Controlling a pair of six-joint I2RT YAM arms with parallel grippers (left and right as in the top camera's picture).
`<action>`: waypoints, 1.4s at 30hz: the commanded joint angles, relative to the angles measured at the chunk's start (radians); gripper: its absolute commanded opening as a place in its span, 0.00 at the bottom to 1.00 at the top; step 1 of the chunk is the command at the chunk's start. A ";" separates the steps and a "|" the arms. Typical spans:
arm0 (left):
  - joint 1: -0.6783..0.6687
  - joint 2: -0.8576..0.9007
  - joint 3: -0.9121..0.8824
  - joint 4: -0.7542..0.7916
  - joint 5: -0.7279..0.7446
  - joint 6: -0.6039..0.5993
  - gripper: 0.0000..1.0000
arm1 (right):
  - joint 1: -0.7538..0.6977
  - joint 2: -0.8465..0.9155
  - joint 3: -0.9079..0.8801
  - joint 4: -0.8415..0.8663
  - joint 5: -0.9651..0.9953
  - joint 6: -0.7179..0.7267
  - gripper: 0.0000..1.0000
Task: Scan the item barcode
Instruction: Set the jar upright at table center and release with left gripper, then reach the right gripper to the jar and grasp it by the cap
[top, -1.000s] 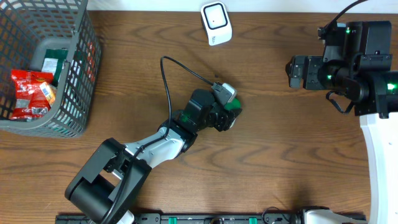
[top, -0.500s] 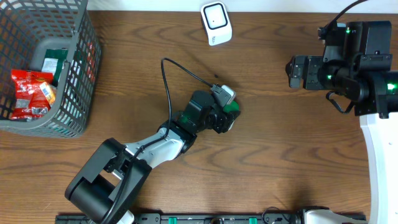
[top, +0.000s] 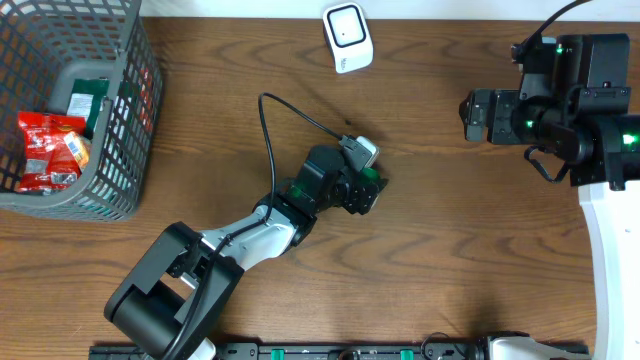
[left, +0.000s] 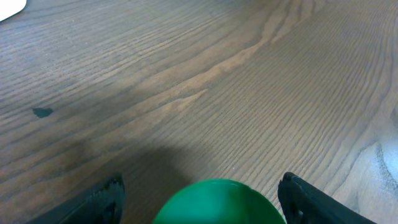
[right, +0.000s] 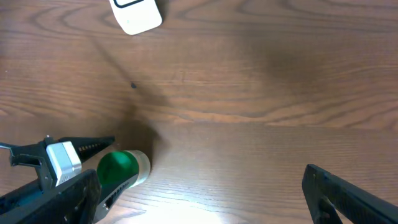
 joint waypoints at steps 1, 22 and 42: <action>-0.003 -0.020 0.002 0.008 0.013 0.010 0.82 | -0.004 0.006 0.014 -0.001 -0.004 -0.006 0.99; 0.032 -0.537 0.014 -0.393 -0.213 -0.088 0.90 | -0.004 0.006 0.014 -0.001 -0.004 -0.006 0.99; 0.512 -0.681 0.212 -1.351 -0.302 -0.312 0.99 | -0.004 0.006 0.014 0.021 -0.040 0.058 0.99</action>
